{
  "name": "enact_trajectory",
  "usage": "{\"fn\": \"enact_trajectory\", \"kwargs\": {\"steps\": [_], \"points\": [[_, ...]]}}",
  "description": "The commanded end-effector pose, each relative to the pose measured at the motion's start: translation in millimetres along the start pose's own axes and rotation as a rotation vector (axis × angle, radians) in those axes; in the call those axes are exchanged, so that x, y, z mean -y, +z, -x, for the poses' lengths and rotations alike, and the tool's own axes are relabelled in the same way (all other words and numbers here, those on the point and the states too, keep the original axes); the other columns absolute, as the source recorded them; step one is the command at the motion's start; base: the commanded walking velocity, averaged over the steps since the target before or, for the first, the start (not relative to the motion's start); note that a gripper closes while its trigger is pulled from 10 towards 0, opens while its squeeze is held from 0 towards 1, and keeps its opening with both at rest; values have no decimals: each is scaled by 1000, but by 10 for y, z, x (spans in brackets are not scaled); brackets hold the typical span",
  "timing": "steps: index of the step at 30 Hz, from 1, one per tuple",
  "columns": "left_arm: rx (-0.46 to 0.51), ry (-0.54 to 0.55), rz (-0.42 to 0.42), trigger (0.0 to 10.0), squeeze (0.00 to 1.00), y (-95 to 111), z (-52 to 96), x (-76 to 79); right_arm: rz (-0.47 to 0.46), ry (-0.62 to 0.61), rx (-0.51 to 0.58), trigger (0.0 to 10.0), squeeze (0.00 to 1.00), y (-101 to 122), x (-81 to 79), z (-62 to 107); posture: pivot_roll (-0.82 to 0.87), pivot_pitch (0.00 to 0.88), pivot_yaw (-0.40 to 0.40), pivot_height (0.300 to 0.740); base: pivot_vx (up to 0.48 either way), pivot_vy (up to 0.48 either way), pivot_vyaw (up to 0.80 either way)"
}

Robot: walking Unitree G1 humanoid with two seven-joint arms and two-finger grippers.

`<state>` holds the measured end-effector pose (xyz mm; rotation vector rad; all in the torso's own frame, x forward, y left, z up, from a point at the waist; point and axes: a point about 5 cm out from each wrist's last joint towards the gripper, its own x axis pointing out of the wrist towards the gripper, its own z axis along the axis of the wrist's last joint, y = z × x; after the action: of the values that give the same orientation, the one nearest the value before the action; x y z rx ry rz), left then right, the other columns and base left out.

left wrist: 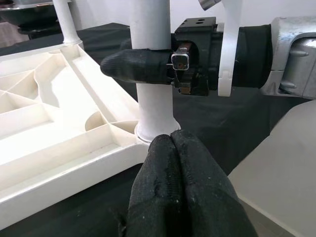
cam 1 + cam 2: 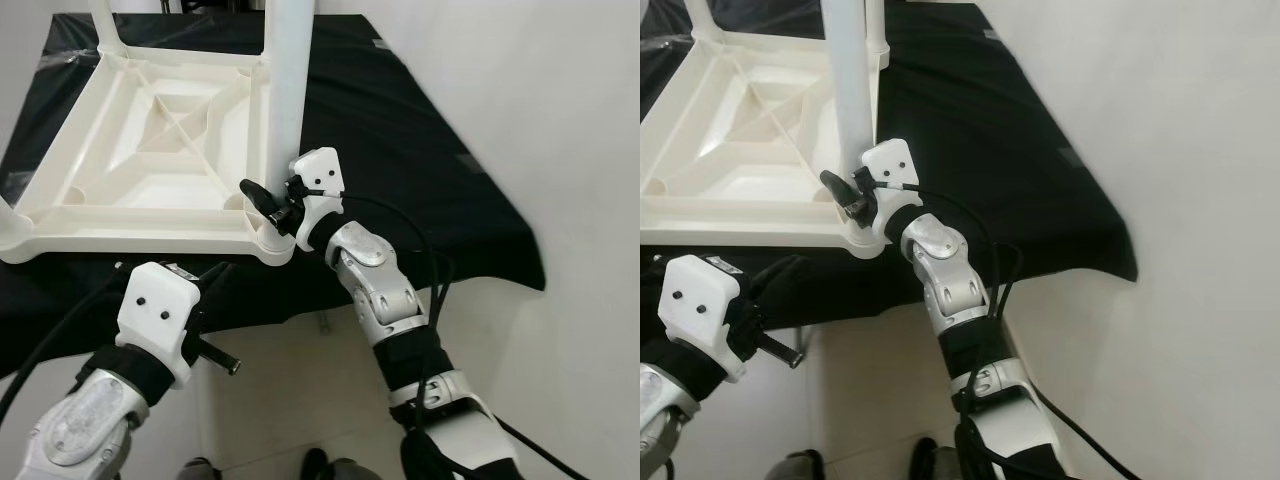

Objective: Building children table

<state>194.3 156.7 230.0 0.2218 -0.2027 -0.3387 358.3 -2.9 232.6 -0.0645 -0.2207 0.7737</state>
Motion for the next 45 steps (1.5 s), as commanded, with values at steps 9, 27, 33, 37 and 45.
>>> {"fn": "enact_trajectory", "kwargs": {"steps": [9, 27, 33, 37, 45], "points": [[3, -3, 1, 10000, 0, 1, -4, 1, -66, 206, -42, 10000, 1000, 29, -185, -247, 210, 254, -190, 740, 0, 0, 0], [3, -1, -5, 10000, 0, 13, 1, -13, 39, 716, 0, 10000, 0, 292, -108, -197, 229, 267, -190, 740, 0, 0, 0], [-1, -4, -7, 10000, 0, 18, 9, -9, 42, 815, -19, 0, 0, 329, -94, -179, 234, 277, -187, 740, 0, 0, 0], [-2, -5, -8, 10000, 0, 26, 16, -4, 45, 865, -26, 0, 0, 347, -82, -175, 235, 281, -188, 740, 0, 0, 0], [-3, -6, -7, 10000, 0, 25, 23, -3, 87, 663, -89, 0, 0, 261, 38, -211, 216, 277, -192, 740, 0, 0, 0]]}}
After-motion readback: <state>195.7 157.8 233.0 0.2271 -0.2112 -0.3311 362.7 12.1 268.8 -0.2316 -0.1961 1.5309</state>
